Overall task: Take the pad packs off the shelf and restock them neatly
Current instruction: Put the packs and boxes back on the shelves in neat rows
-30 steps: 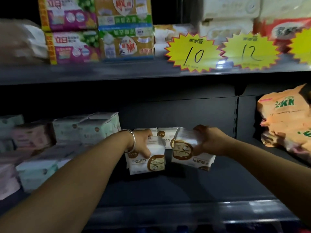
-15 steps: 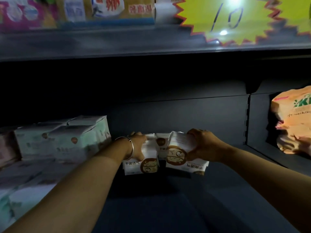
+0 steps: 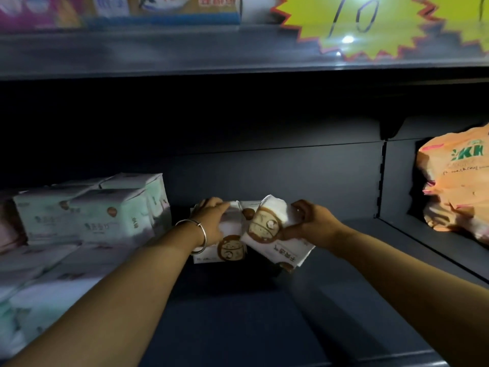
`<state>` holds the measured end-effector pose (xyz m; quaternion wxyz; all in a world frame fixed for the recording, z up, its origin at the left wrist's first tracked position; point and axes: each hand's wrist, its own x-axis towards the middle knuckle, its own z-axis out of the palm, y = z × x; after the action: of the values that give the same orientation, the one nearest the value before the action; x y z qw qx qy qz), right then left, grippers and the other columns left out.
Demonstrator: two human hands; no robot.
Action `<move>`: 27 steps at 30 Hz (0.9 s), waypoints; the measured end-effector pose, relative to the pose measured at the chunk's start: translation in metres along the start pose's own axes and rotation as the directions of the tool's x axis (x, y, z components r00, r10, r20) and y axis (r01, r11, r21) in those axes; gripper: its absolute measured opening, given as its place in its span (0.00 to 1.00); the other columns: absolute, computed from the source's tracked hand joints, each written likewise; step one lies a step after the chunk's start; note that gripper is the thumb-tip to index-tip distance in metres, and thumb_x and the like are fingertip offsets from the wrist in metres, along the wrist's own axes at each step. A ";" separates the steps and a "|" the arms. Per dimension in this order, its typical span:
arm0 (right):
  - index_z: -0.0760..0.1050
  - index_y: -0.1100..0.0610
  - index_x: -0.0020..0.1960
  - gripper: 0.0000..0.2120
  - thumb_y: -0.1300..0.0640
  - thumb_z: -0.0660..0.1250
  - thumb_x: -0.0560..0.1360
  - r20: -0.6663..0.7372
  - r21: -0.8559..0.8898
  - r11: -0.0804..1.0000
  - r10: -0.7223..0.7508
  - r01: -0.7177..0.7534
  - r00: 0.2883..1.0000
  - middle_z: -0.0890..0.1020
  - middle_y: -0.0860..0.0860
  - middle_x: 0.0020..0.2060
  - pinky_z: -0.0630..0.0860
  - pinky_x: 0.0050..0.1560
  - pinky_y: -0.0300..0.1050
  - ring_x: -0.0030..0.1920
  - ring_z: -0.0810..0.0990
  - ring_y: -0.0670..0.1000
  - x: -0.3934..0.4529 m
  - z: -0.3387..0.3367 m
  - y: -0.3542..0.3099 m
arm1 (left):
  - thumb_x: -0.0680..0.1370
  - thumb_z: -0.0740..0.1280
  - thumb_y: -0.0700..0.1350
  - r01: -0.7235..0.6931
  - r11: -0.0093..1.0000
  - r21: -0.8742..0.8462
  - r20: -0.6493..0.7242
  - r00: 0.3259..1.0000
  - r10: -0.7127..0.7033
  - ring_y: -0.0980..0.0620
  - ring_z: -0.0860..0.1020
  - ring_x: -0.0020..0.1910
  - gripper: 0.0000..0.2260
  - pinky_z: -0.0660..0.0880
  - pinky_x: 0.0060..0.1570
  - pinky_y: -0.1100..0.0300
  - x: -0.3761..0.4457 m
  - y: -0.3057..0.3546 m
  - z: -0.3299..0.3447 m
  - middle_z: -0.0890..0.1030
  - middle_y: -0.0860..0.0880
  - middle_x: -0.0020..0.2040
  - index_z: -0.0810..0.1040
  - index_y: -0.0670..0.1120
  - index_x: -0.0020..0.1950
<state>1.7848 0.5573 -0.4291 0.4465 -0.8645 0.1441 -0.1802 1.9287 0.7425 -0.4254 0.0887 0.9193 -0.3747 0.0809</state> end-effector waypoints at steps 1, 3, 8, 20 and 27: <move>0.72 0.58 0.60 0.30 0.60 0.79 0.62 -0.015 0.067 0.997 0.027 -0.026 1.000 0.79 0.53 0.50 0.76 0.37 0.39 0.46 0.79 0.51 -0.002 0.000 0.001 | 0.75 0.65 0.39 -0.013 0.995 -0.097 -0.067 0.998 0.006 0.47 0.60 0.72 0.30 0.60 0.69 0.60 -0.003 0.003 -0.001 0.59 0.47 0.73 0.58 0.46 0.75; 0.73 0.59 0.58 0.26 0.60 0.78 0.63 -0.035 0.203 0.976 0.086 -0.078 0.996 0.82 0.56 0.50 0.81 0.44 0.48 0.46 0.82 0.56 -0.004 0.001 0.005 | 0.77 0.64 0.39 -0.024 0.927 -0.374 -0.183 0.982 -0.049 0.48 0.66 0.69 0.25 0.64 0.66 0.60 -0.013 0.015 -0.006 0.65 0.46 0.71 0.63 0.44 0.73; 0.71 0.64 0.62 0.20 0.61 0.69 0.72 0.105 0.627 0.769 0.079 -0.127 0.991 0.82 0.61 0.51 0.79 0.36 0.47 0.44 0.83 0.57 -0.023 0.005 0.000 | 0.76 0.67 0.51 0.052 0.572 -0.819 0.045 0.999 -0.026 0.58 0.77 0.51 0.18 0.76 0.49 0.69 -0.047 0.054 -0.013 0.78 0.53 0.55 0.69 0.47 0.63; 0.52 0.41 0.75 0.50 0.67 0.76 0.65 0.253 0.203 0.974 -0.156 0.105 0.955 0.71 0.44 0.59 0.80 0.53 0.48 0.56 0.77 0.49 -0.040 -0.017 0.012 | 0.66 0.77 0.41 -0.112 0.818 -0.565 0.055 0.983 0.173 0.60 0.71 0.48 0.38 0.69 0.40 0.74 -0.050 0.079 -0.012 0.69 0.58 0.55 0.62 0.57 0.70; 0.58 0.47 0.72 0.45 0.66 0.77 0.64 0.043 0.360 0.932 -0.060 0.040 0.997 0.76 0.54 0.58 0.79 0.54 0.58 0.55 0.80 0.57 -0.010 -0.007 0.033 | 0.67 0.76 0.48 -0.075 0.987 -0.140 -0.067 0.996 0.066 0.50 0.60 0.68 0.40 0.60 0.63 0.61 -0.030 0.049 -0.003 0.60 0.50 0.68 0.58 0.52 0.73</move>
<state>1.7700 0.5380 -0.4550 0.5959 -0.7762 0.0748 -0.1918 1.8725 0.7293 -0.4236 0.1627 0.8940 -0.4087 0.0854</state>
